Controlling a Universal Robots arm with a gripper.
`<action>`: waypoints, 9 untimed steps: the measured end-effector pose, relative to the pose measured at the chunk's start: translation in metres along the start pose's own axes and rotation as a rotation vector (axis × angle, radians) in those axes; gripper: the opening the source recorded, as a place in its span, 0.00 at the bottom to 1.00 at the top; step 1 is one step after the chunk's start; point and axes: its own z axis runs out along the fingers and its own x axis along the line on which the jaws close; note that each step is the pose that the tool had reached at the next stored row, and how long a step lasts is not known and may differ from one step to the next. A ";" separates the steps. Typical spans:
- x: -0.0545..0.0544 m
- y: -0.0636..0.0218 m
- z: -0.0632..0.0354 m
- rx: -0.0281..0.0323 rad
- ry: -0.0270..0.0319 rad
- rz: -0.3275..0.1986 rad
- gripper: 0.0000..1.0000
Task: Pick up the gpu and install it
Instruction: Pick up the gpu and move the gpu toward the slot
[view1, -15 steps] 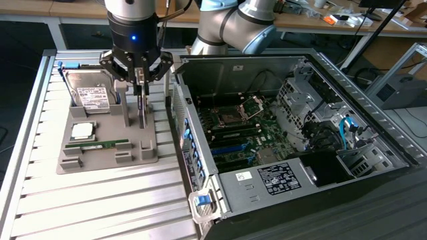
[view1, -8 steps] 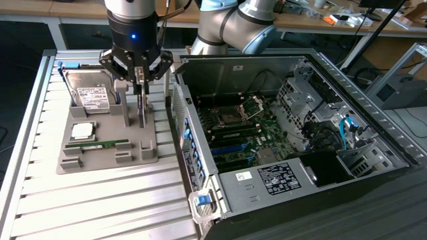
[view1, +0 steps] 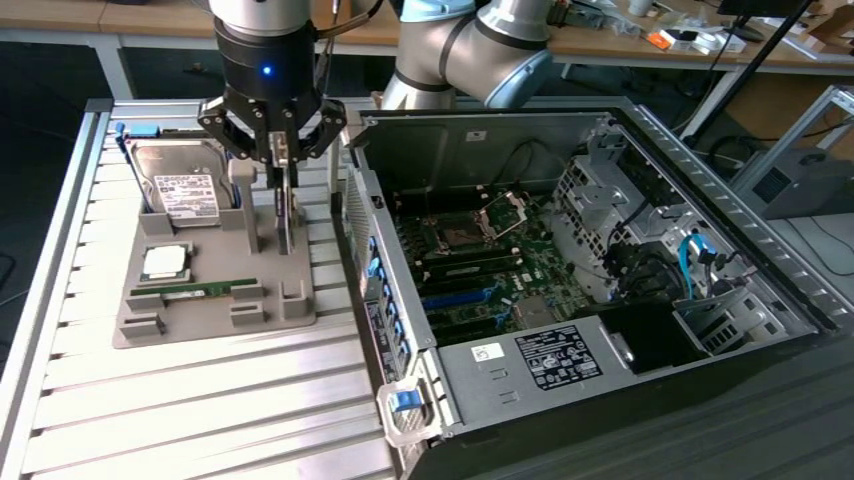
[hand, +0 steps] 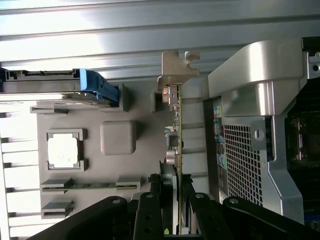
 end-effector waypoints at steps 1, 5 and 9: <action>0.000 0.0001 -0.0023 0.0000 0.0001 0.000 0.27; 0.000 0.0003 -0.0060 0.0001 0.0002 0.000 0.27; 0.000 0.0004 -0.0087 0.0000 0.0001 0.000 0.27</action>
